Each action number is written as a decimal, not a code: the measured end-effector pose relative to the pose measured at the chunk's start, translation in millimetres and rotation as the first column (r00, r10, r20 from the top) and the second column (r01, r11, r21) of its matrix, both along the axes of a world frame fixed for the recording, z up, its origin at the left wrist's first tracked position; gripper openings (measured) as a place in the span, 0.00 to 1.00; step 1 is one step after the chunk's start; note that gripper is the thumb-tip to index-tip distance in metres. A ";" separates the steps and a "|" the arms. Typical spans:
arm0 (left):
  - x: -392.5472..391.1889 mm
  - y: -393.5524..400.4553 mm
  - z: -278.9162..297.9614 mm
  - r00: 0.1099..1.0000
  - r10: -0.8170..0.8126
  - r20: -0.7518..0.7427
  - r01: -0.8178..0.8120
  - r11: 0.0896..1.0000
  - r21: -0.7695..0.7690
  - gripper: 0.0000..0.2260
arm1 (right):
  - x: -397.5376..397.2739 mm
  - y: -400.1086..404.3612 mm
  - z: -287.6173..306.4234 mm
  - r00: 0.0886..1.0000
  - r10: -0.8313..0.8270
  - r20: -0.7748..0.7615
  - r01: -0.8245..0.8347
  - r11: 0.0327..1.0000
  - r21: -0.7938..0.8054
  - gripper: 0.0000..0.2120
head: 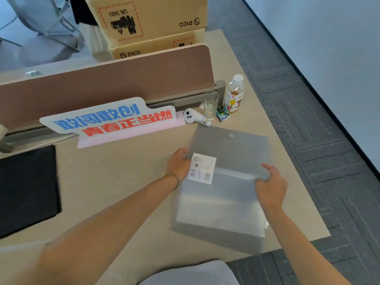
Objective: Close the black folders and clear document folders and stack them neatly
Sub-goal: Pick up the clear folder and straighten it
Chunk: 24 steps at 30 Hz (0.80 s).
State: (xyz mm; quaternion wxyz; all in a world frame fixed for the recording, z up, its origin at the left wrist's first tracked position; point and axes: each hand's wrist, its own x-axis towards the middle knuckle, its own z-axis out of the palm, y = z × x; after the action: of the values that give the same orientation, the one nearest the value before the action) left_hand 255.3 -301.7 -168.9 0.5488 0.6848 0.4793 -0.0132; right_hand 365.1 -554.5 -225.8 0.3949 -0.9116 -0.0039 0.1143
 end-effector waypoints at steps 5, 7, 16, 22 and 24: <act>-13.6 27.9 26.4 0.996 0.076 0.044 -0.081 0.988 0.134 0.19 | -22.4 28.6 22.1 0.955 0.188 0.229 -0.172 0.981 -0.090 0.34; -21.4 39.1 38.7 0.992 0.110 0.065 -0.119 0.977 0.176 0.18 | -30.8 44.3 32.4 0.931 0.245 0.269 -0.213 0.967 -0.141 0.33; -57.6 90.2 71.4 0.916 0.284 0.284 -0.343 0.921 0.184 0.19 | -59.6 105.6 51.0 0.617 0.520 0.591 -0.342 0.853 -0.393 0.12; -68.9 85.2 73.2 0.749 0.542 0.381 -0.585 0.811 -0.003 0.39 | -89.0 159.3 85.6 0.611 0.535 0.583 -0.489 0.834 -0.254 0.12; -70.9 74.1 77.5 0.655 0.661 0.365 -0.602 0.749 -0.276 0.39 | -96.3 171.5 92.0 0.569 0.563 0.600 -0.530 0.808 -0.257 0.12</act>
State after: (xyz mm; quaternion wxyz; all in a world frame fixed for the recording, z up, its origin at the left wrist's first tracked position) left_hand 184.4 -227.5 -91.4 0.6555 0.4218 0.5484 0.3028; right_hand 268.7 -383.0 -133.8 0.2912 -0.8549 -0.4192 -0.0931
